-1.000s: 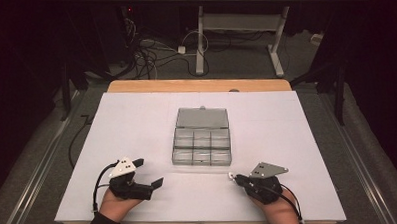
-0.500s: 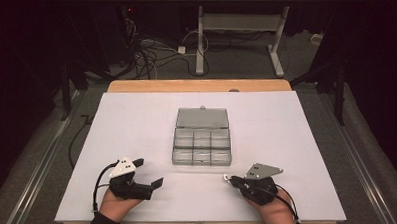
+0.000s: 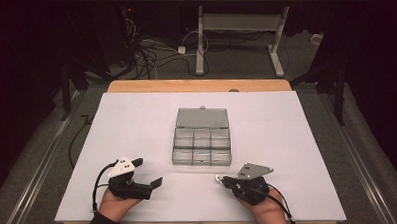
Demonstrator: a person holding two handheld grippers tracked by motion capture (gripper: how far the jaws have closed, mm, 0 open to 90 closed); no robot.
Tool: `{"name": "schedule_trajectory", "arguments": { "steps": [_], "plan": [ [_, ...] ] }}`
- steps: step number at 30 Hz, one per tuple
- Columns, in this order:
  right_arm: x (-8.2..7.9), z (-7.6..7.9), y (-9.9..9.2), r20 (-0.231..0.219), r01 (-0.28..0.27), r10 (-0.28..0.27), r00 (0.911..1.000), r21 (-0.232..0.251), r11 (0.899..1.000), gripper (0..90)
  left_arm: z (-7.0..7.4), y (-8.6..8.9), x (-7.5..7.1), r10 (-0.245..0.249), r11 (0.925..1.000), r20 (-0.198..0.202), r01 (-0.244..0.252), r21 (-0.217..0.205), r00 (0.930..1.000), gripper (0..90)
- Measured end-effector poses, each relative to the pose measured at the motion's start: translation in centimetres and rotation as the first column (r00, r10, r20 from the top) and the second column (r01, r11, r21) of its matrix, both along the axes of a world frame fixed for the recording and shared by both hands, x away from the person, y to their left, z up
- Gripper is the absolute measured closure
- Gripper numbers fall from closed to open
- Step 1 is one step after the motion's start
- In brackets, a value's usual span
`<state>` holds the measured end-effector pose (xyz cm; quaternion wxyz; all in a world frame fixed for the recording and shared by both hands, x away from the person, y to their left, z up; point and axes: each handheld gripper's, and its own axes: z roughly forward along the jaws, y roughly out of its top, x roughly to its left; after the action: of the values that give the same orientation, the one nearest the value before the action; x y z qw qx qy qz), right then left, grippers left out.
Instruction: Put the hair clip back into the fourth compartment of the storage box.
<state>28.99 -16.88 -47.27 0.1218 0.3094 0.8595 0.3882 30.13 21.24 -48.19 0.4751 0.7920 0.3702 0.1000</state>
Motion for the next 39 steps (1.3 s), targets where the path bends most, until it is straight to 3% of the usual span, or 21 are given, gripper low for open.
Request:
{"name": "schedule_trajectory", "arguments": {
  "steps": [23, 39],
  "plan": [
    [-0.2, 0.0, 2.1, -0.001, -0.054, 0.054, 0.9986, 0.008, 0.999, 85.8, 0.0, 0.0, 0.0, -0.002, 1.0000, -0.002, 0.002, -0.003, 1.0000, 0.0],
    [-0.3, -0.2, 2.4, -0.008, -0.062, 0.062, 0.9981, 0.006, 0.998, 85.8, 0.0, 0.0, 0.0, -0.002, 1.0000, -0.002, 0.002, -0.005, 1.0000, 0.0]
  ]
}}
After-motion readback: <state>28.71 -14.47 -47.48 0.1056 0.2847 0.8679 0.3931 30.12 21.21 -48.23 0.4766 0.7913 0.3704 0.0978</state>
